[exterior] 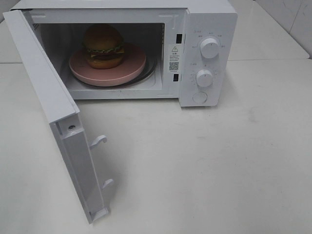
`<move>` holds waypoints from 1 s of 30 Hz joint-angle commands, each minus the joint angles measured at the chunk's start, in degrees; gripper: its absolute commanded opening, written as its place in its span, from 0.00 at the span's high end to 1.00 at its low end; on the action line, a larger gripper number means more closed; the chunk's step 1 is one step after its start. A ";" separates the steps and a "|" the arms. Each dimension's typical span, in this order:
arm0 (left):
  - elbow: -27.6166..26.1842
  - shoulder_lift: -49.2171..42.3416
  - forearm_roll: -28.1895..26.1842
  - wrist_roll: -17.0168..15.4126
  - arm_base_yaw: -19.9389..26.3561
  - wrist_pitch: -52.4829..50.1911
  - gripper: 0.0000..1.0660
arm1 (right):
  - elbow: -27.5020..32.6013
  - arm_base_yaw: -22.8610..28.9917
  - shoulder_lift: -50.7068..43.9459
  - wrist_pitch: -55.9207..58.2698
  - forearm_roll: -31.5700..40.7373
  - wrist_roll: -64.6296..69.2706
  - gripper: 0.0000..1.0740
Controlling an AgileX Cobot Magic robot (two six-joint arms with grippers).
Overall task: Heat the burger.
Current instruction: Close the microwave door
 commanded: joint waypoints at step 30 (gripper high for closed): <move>15.24 29.34 -14.32 19.42 -0.17 -46.98 1.00 | 0.06 -0.40 -1.55 -0.57 0.06 -0.17 0.29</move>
